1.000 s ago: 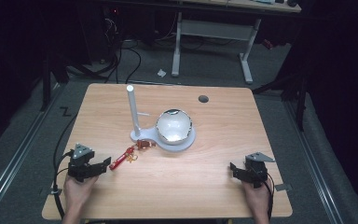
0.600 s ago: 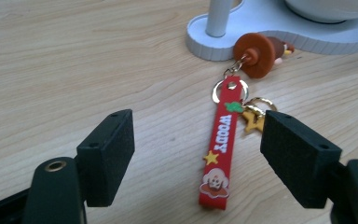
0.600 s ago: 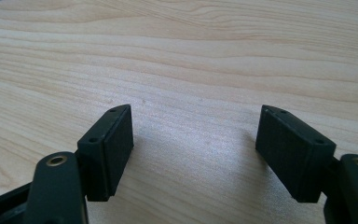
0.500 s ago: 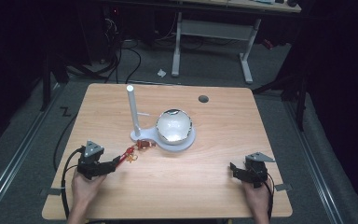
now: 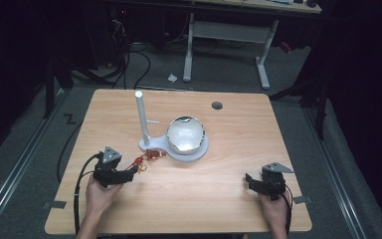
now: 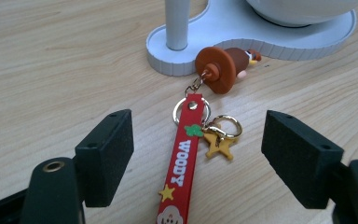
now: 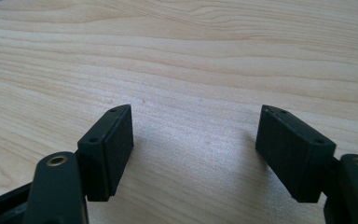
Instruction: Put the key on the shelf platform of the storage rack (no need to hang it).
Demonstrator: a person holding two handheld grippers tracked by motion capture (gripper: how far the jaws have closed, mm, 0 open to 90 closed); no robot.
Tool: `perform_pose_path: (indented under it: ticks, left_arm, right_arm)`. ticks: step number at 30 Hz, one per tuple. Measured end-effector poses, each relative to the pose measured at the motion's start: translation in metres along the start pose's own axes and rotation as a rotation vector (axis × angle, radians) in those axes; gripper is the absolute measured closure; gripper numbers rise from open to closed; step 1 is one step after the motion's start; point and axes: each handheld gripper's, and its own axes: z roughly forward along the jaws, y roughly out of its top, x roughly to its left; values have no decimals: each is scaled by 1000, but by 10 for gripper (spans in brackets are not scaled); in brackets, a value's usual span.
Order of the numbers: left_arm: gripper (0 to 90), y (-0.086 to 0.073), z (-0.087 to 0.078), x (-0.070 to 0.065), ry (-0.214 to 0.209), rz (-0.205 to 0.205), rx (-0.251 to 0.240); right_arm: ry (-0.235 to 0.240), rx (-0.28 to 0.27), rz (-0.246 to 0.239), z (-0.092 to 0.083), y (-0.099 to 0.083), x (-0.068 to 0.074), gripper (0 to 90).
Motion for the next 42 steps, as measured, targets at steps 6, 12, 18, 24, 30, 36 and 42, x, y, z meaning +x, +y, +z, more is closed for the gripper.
perform_pose_path:
  ticks: [6, 12, 18, 24, 30, 36, 42]
  left_arm:
    - [255, 6, 8, -4, -13, 10, 18]
    - [260, 13, 15, -8, -24, 26, 29]
    - [273, 16, 22, -10, -39, 24, 33]
    - [290, 24, 28, -14, -47, 37, 36]
    - [303, 30, 36, -14, -39, 31, 41]
    - [326, 35, 44, -16, -33, 42, 60]
    - [371, 38, 52, -15, -34, 27, 53]
  right_arm:
    - [1, 0, 1, 0, 0, 0, 279]
    - [1, -1, 0, 0, 0, 0, 279]
    - [1, -1, 1, 0, 0, 0, 279]
    - [1, -1, 0, 0, 0, 0, 279]
    - [1, -1, 1, 0, 0, 0, 279]
    - [1, -1, 1, 0, 0, 0, 279]
    - [1, -1, 1, 0, 0, 0, 279]
